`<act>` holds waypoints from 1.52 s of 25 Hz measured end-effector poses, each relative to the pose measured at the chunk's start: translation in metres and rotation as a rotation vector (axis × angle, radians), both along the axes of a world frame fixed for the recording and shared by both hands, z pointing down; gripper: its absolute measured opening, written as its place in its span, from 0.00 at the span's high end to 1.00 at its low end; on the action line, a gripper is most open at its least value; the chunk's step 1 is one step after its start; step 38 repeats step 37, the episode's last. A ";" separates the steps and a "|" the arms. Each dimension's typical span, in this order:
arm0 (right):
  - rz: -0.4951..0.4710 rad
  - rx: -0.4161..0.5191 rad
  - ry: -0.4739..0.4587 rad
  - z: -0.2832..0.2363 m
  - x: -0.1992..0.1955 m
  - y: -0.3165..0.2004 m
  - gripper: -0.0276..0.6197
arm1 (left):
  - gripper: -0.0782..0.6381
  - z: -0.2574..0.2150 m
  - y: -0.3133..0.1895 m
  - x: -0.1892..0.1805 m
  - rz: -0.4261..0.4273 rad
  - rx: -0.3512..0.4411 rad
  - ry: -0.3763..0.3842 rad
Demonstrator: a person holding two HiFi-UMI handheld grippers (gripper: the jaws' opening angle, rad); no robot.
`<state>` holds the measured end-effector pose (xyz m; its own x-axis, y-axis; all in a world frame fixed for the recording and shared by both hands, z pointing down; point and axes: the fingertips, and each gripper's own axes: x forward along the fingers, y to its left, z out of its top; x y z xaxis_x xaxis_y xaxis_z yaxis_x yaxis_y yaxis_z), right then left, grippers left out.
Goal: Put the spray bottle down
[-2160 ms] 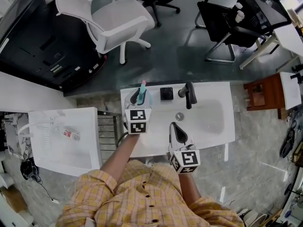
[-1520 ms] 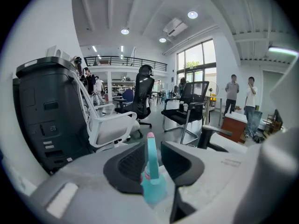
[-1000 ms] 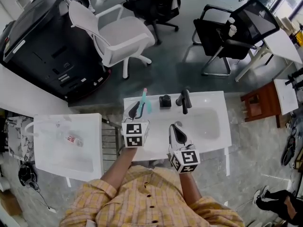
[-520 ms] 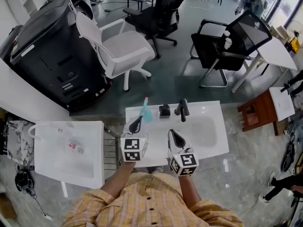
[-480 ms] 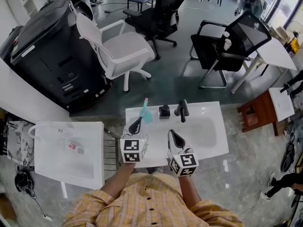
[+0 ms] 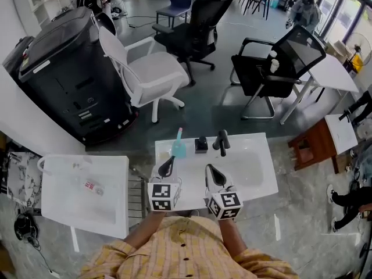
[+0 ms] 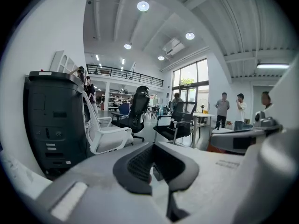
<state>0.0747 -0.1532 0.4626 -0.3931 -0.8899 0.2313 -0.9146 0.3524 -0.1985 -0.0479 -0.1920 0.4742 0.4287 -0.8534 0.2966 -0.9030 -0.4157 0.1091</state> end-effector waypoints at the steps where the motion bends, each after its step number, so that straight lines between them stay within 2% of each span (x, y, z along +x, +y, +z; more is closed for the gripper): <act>1: 0.001 0.001 -0.001 -0.001 0.000 0.001 0.95 | 0.89 -0.001 0.002 0.000 0.004 0.002 0.003; 21: 0.037 0.036 0.019 -0.011 0.008 0.014 0.96 | 0.89 -0.011 0.043 -0.003 0.026 0.047 -0.007; 38: 0.033 0.059 0.027 -0.013 -0.001 0.006 0.96 | 0.89 -0.010 0.038 -0.004 0.056 0.070 -0.017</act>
